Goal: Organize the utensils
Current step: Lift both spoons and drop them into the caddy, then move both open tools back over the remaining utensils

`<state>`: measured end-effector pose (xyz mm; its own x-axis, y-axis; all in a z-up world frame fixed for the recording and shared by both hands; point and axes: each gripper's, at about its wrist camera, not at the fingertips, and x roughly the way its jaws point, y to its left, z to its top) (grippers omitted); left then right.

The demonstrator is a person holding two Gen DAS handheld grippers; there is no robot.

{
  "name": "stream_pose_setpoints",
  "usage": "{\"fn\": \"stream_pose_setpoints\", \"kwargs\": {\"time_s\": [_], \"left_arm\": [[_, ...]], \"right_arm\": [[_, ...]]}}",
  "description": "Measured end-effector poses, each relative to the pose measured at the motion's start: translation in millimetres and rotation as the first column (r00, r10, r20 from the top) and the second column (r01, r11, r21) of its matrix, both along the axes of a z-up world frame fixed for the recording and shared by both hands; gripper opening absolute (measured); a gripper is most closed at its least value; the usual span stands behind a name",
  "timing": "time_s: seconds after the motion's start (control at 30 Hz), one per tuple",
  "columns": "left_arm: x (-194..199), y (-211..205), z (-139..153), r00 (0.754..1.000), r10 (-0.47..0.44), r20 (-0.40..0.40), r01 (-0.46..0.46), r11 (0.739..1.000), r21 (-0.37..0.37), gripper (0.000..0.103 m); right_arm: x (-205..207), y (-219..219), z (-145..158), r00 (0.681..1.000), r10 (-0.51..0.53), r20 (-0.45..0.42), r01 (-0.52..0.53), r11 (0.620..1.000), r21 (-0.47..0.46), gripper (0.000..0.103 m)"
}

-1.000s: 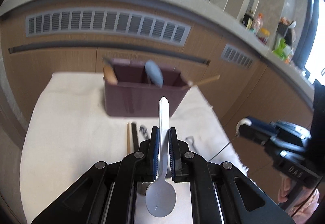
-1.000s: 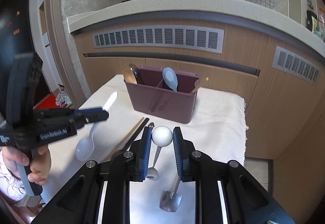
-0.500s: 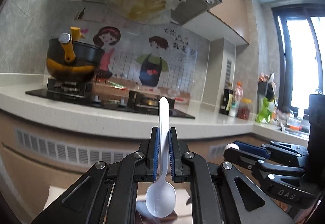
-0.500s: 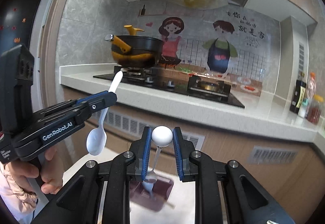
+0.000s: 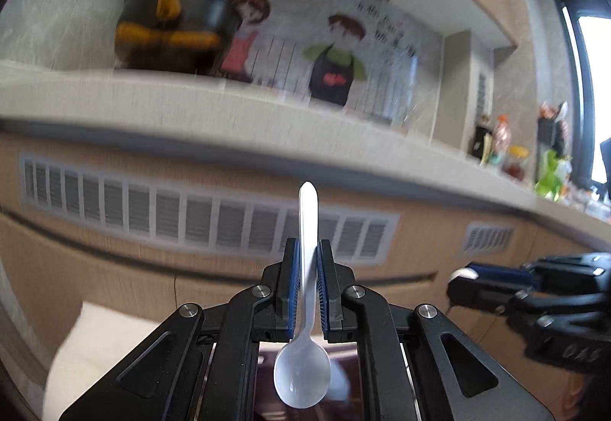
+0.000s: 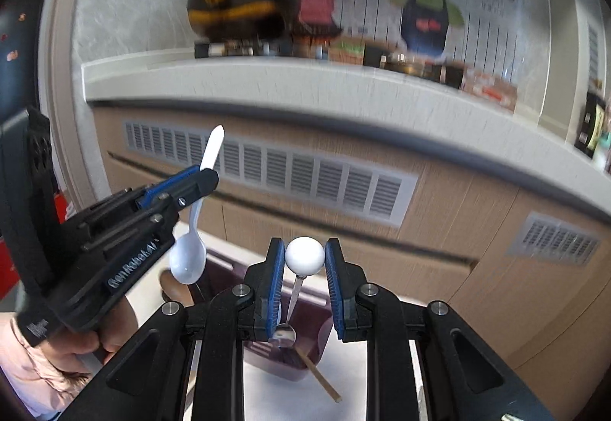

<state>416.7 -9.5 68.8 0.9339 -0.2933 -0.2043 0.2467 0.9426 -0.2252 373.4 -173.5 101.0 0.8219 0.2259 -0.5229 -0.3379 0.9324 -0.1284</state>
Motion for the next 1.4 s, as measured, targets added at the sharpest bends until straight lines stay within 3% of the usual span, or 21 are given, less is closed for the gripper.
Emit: {"fn": "stream_pose_setpoints", "kwargs": {"time_s": [0.23,0.53,0.67,0.73,0.8,0.87,1.03,1.13,1.23,1.4], "left_arm": [[11,4,-59,0.994,0.025,-0.106,-0.023,1.000,0.018,0.009],[1,12,-77,0.981,0.034,-0.192,-0.027,0.999,0.037,0.012],[-14,22,-57,0.982,0.036,-0.188,-0.035,0.999,0.010,0.017],[-26,26,-40,0.983,0.059,-0.176,-0.055,0.998,0.026,0.025],[-39,30,-26,0.983,0.071,-0.168,-0.066,0.997,0.034,0.043],[-54,35,-15,0.982,0.078,-0.170,-0.072,0.996,0.043,0.048],[-90,37,-5,0.977,0.058,-0.207,-0.041,0.996,0.084,0.054],[-110,35,-12,0.971,0.047,-0.236,-0.019,0.993,0.120,0.059],[-124,34,-27,0.955,0.037,-0.293,0.005,0.990,0.141,0.060],[-136,32,-67,0.901,0.027,-0.433,0.045,0.987,0.156,0.063]], "right_arm": [[19,6,-40,0.996,-0.009,-0.092,0.006,0.999,-0.033,0.020],[30,14,-79,0.976,-0.013,-0.217,0.001,0.998,-0.055,0.021],[26,7,-75,0.972,-0.018,-0.233,0.015,1.000,-0.012,0.045],[16,3,-64,0.982,-0.028,-0.188,0.027,1.000,-0.008,0.047],[1,0,-50,0.991,-0.030,-0.134,0.030,1.000,0.000,0.052],[-16,-4,-36,0.997,-0.035,-0.075,0.035,0.999,0.005,0.072],[-66,-21,-14,0.994,-0.074,0.080,0.071,0.997,0.038,0.103],[-86,-31,-13,0.987,-0.118,0.111,0.114,0.993,0.038,0.103],[-99,-37,-26,0.980,-0.167,0.108,0.170,0.985,-0.019,0.103],[-110,-55,-68,0.983,-0.177,-0.043,0.176,0.984,-0.020,0.103]]}}
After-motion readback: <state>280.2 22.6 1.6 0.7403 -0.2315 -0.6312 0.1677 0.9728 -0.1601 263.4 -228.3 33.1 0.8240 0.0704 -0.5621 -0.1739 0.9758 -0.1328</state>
